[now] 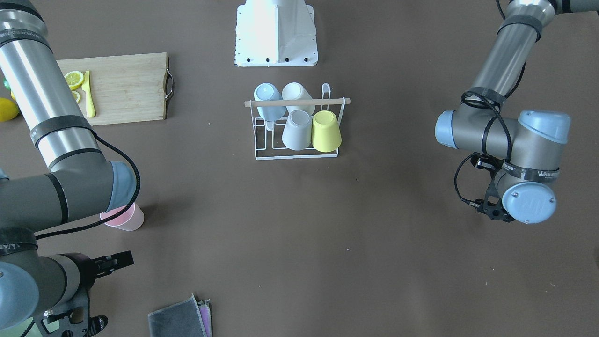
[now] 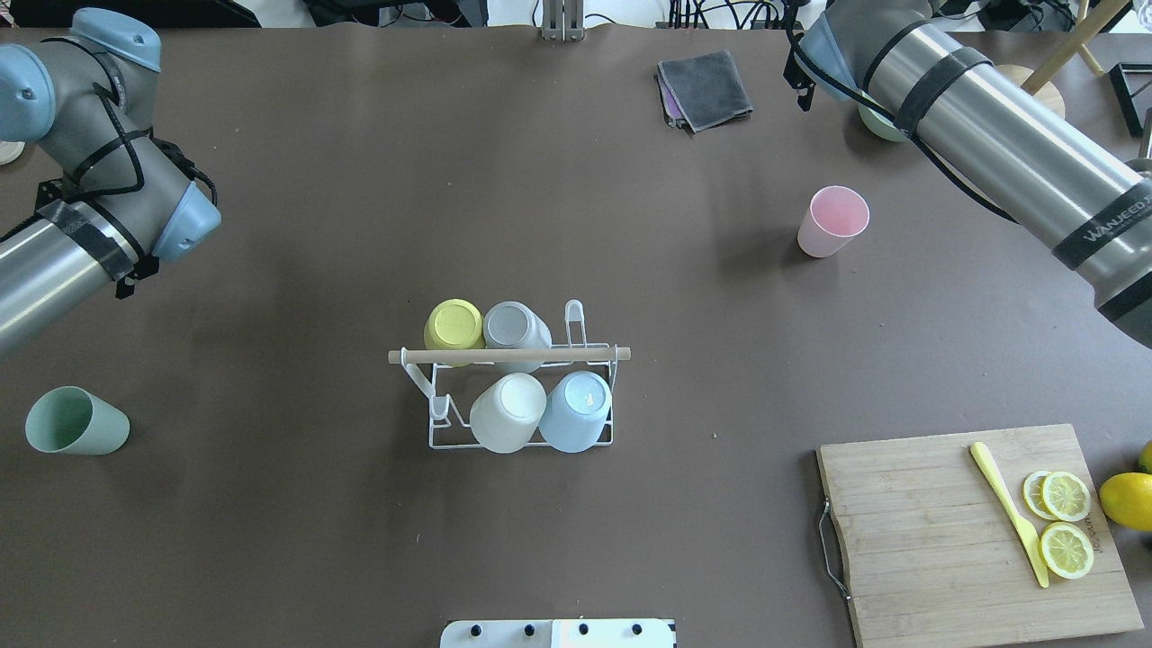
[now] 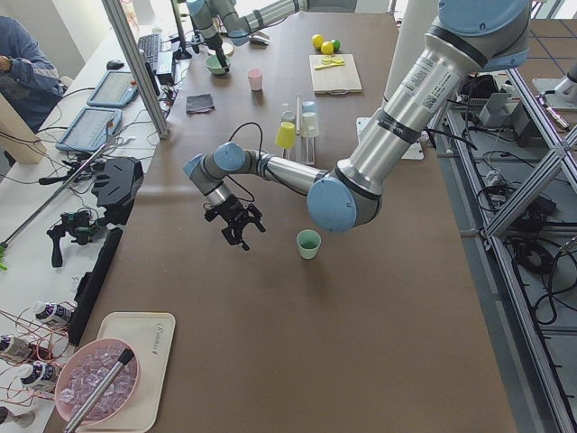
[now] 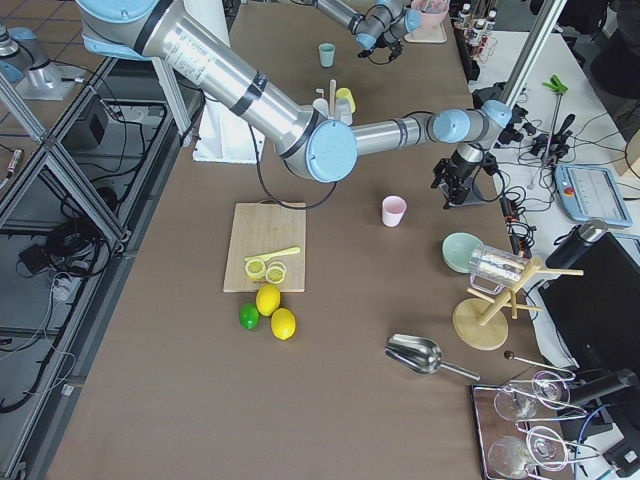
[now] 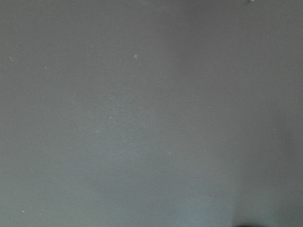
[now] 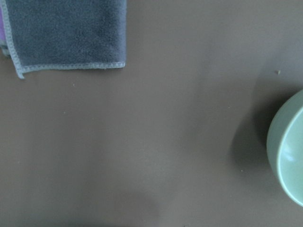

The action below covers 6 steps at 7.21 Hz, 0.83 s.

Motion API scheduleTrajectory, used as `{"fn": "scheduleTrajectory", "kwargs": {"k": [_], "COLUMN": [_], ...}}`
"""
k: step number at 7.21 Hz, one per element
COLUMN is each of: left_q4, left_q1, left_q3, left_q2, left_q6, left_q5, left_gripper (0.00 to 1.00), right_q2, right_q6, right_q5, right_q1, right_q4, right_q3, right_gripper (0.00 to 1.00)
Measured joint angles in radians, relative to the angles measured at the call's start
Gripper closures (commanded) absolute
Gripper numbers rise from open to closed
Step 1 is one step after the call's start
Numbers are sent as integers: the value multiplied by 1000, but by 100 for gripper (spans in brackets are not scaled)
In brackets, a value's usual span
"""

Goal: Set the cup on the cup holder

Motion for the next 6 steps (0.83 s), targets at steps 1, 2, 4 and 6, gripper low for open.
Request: {"fn": "scheduleTrajectory", "kwargs": {"k": [1,2,4,6], "left_q4": [28,61,118,164], "left_q1": [10,21,53,93], "left_q3": [1,1,1,1], "left_q2": [-9,-14,-16,-9], "left_q6": [22,48,73,92], "left_q5": [-17,-29,-33,-18], "left_gripper": [2,2,3,3], "right_q2": [24,58,135,198], "right_q6": [-17,-36,-127,-220], "right_q5": [8,14,6,-18], "right_q1": [-16,-25,-37,-47], "right_q4": [-1,-4,-51,-139], "right_q3": [-55,-118,-253,-340], "right_gripper": [0,0,0,0]}}
